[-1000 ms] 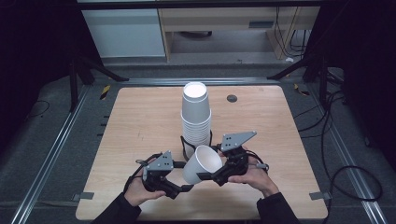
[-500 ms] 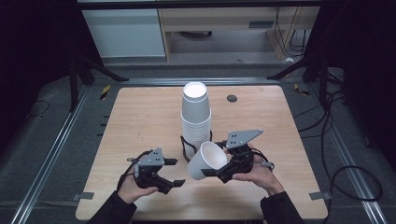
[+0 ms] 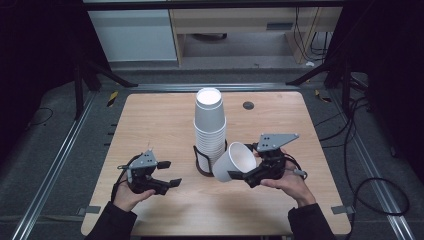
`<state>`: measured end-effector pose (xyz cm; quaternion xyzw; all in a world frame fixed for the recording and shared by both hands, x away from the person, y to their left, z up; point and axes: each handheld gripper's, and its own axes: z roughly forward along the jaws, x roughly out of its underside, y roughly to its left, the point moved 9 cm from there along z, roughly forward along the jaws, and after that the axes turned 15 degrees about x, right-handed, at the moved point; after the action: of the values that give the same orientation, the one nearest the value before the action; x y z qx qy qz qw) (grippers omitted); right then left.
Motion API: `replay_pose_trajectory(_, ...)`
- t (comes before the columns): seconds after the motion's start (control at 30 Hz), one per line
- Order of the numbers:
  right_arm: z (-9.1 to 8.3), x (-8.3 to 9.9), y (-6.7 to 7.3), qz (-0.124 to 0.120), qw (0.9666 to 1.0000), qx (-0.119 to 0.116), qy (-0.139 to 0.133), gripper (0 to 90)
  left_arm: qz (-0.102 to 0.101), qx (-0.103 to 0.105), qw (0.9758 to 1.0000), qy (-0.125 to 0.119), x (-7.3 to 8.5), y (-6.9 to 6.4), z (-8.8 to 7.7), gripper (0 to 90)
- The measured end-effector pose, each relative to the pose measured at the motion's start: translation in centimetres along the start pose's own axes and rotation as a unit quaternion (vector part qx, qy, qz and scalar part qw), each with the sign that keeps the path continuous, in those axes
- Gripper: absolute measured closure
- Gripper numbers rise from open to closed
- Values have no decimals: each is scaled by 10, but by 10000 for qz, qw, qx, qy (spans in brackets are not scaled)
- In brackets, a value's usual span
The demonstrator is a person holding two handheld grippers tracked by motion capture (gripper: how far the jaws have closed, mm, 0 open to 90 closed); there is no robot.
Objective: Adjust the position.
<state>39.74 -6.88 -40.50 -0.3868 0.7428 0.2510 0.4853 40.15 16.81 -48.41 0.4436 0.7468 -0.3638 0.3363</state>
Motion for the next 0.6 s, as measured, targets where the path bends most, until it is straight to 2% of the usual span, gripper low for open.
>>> replay_pose_trajectory(0.4,-17,0,-35,176,9982,568,-72,87,-218,-296,9993,-94,6,17,-14,216)
replay_pose_trajectory(0.6,-23,-2,-50,259,9955,896,-155,87,-333,-407,9986,-113,10,24,-18,216)
